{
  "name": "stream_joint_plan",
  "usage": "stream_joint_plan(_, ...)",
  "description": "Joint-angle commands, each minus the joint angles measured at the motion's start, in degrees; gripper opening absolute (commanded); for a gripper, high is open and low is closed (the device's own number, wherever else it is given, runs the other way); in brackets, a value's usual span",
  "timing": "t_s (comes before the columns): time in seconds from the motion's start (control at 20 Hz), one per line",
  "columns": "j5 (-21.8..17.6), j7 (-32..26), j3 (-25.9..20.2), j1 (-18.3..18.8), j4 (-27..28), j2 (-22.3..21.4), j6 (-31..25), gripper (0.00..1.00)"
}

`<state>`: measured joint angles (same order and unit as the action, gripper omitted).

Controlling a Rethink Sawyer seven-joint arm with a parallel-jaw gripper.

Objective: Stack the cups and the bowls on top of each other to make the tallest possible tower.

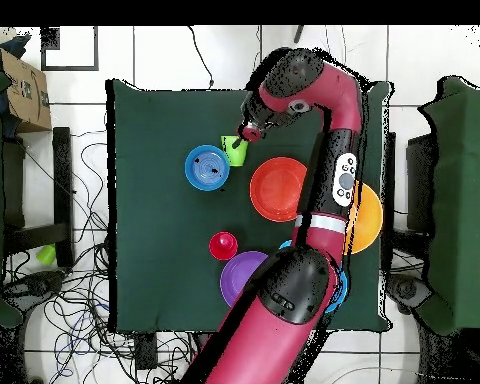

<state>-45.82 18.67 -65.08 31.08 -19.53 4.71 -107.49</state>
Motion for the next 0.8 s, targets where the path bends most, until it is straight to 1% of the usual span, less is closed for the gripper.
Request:
stream_joint_plan(0.05, -7.4, -6.5, -2.1, -1.3, 2.2, 2.6, -1.7, 1.00)
stream_joint_plan(0.45, -7.9, -7.5, -1.9, -1.0, 1.7, 2.4, -2.9, 1.00)
stream_joint_plan(0.55, -8.5, -9.0, -1.6, -0.9, 1.7, 2.2, -3.6, 1.00)
stream_joint_plan(0.65, -8.9, -10.1, -0.6, -0.9, 1.2, 1.9, -5.4, 1.00)
stream_joint_plan(0.8, -8.3, -11.1, 1.5, -0.5, -0.6, 1.3, -9.0, 1.00)
